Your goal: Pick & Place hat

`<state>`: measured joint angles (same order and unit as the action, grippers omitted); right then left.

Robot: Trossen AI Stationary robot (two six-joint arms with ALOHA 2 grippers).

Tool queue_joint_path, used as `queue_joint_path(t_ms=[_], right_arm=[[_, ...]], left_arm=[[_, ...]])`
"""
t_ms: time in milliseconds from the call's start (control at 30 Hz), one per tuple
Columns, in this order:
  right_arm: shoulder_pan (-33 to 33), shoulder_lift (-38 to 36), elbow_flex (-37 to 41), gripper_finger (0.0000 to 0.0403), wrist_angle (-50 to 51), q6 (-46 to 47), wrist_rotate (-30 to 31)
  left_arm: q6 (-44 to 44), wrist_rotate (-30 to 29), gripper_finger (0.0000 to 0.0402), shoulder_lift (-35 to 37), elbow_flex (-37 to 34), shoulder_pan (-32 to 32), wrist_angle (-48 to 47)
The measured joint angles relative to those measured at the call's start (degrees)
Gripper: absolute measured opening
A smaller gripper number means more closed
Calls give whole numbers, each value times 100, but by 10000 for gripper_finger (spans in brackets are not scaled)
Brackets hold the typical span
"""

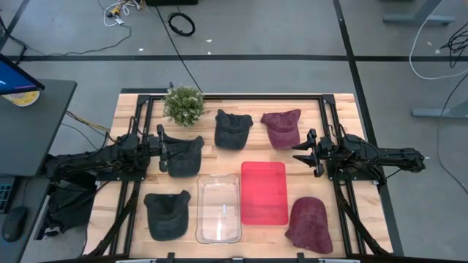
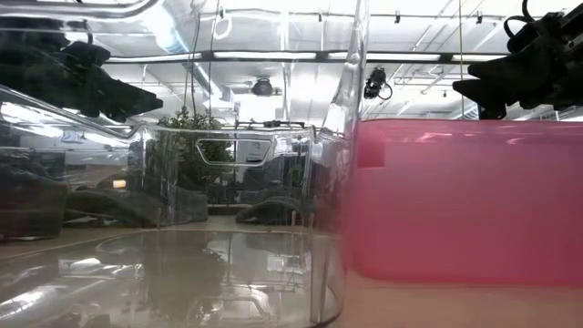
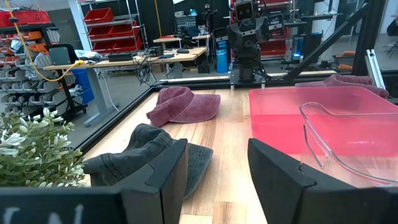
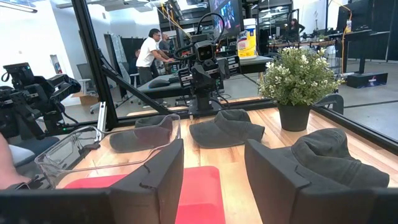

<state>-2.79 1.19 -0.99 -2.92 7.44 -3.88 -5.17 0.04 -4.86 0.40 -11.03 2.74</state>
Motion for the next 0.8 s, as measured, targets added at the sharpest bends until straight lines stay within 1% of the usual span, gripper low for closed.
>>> queue_joint_path(t_ms=[433,633,800], right_arm=[[0,2,0,173,0,0,0],[0,0,0,173,-94,-727,0],[-1,0,0,173,-95,-790,0]], left_arm=[[-2,-1,172,1,2,0,2],[0,-1,172,0,2,2,0],[0,-1,172,0,2,2,0]])
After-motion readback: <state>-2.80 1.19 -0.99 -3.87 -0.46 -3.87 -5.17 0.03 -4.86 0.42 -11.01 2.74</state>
